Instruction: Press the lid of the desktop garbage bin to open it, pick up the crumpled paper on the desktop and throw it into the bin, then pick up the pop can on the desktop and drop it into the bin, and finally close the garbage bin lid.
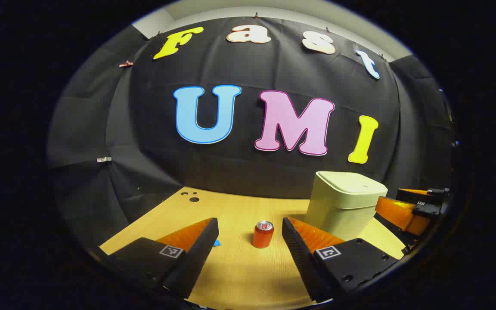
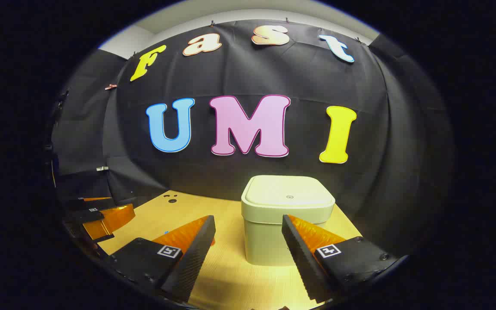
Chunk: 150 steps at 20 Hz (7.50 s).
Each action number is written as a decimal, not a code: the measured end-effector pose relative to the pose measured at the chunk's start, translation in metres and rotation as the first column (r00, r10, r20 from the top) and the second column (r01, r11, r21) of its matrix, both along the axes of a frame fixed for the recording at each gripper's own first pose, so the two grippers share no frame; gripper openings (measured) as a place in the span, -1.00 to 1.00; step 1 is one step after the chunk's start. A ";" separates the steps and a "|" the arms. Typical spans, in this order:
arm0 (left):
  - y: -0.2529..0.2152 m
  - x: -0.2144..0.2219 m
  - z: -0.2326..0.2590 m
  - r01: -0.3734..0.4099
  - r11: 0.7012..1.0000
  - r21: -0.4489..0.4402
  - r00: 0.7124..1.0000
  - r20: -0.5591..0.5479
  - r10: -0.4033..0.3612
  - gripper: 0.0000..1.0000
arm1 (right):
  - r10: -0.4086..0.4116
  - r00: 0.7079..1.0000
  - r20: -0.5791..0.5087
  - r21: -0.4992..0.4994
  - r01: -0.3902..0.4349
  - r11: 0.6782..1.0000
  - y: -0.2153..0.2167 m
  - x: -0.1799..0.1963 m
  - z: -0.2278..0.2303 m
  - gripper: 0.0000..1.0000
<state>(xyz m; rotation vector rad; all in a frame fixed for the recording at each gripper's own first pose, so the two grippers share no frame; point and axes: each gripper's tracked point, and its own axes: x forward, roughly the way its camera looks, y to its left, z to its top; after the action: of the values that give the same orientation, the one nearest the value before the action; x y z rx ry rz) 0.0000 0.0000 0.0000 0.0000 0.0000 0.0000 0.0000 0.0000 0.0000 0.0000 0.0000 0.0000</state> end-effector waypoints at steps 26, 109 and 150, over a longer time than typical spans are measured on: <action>-0.018 0.034 -0.013 0.051 0.997 0.052 0.998 -0.050 -0.049 0.92 | -0.025 1.000 -0.018 -0.056 0.024 0.998 -0.021 0.027 -0.008 0.70; 0.057 0.045 -0.033 -0.107 0.993 0.056 0.986 -0.125 0.113 0.92 | -0.120 0.989 -0.085 0.039 0.123 0.992 -0.063 0.094 0.019 -0.90; 0.139 0.227 -0.239 0.055 0.995 0.078 0.879 -0.476 -0.011 0.91 | -0.302 0.903 -0.306 -0.035 0.306 0.951 -0.003 -0.046 -0.070 0.96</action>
<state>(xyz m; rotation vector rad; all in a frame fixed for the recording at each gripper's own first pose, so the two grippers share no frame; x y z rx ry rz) 0.2274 0.1394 -0.2387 0.0898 0.4951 -0.0343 -0.0463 -0.0033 -0.0702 0.0142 0.3145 -0.3142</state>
